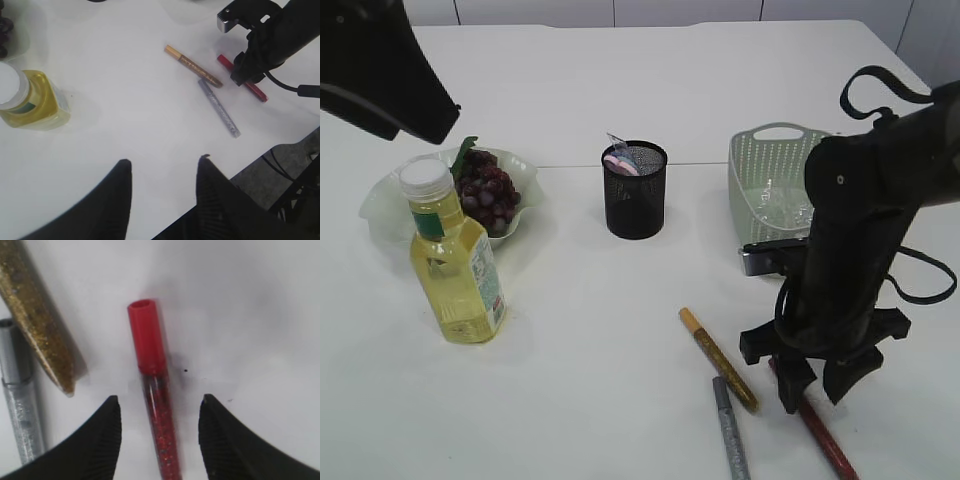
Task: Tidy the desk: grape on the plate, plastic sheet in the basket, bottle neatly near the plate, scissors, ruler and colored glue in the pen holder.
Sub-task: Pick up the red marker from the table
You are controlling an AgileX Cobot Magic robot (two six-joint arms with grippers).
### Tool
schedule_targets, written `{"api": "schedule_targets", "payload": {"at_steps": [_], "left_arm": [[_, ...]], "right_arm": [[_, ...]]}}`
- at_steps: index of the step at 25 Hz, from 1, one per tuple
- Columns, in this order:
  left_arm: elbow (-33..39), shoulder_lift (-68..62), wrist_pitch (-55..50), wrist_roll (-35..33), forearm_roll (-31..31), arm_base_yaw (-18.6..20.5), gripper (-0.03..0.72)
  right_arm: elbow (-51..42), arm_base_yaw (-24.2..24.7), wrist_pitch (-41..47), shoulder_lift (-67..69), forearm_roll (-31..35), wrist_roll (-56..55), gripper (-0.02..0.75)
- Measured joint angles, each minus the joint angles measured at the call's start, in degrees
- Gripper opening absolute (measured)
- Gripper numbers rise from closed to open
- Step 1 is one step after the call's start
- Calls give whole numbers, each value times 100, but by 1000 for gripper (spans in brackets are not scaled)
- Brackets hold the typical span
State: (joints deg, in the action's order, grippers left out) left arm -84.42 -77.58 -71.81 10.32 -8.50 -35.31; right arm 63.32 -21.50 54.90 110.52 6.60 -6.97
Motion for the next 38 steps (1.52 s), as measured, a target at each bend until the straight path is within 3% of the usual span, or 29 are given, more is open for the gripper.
{"api": "schedule_targets", "payload": {"at_steps": [38], "left_arm": [[0,0,0,0,-20,0,298]], "right_arm": [[0,0,-175,230,-180,0,366]]}}
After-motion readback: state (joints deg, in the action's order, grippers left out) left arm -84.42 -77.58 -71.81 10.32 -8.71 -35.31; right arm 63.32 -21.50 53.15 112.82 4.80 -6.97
